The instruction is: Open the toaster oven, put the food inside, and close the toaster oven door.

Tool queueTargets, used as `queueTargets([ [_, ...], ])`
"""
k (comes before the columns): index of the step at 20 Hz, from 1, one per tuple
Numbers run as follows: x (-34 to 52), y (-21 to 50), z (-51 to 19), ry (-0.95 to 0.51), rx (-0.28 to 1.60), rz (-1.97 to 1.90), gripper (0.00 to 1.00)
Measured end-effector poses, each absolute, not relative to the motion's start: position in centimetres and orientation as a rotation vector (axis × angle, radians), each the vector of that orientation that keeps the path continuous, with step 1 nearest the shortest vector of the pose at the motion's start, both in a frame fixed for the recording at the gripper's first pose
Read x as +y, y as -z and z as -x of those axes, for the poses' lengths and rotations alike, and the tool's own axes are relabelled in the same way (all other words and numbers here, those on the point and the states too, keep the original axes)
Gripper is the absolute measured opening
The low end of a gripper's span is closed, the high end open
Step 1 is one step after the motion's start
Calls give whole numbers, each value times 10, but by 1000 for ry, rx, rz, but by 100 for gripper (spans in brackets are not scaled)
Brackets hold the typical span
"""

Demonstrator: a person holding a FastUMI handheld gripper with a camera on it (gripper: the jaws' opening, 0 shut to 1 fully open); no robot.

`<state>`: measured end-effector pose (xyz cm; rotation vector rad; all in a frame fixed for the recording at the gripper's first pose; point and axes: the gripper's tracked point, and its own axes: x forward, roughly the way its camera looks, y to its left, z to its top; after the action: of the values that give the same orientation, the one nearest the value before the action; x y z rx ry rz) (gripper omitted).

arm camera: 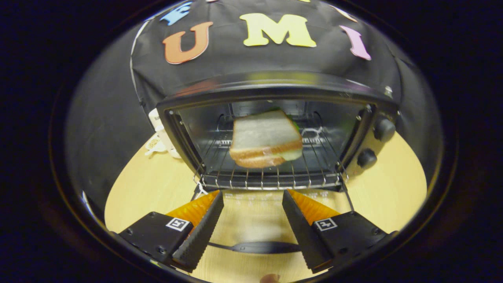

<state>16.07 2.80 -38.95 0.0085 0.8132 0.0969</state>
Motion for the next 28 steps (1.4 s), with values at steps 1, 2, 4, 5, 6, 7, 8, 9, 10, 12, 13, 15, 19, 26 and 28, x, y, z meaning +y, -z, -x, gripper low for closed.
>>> queueTargets([
  [1, 27, 391, -151, -96, 827, -31, 100],
  [2, 26, 394, -143, -105, 831, -49, 99],
  [4, 25, 392, -128, -114, 792, -58, 99],
  [5, 22, 390, -119, -104, 773, -45, 99],
  [6, 22, 388, -111, -102, 751, -34, 99],
  [7, 21, 388, -103, -99, 730, -24, 99],
  [8, 19, 388, -99, -87, 697, -9, 99],
  [9, 17, 388, -90, -82, 676, 9, 99],
  [10, 16, 390, -83, -77, 663, 22, 99],
  [12, 21, 405, -66, -103, 681, 3, 99],
  [13, 25, 411, -60, -116, 700, -11, 99],
  [15, 24, 421, -55, -111, 721, -24, 99],
  [19, 12, 439, -62, -61, 765, 8, 99],
  [26, 8, 435, -74, -30, 716, -58, 100],
  [28, 8, 433, -73, -36, 704, -122, 100],
])
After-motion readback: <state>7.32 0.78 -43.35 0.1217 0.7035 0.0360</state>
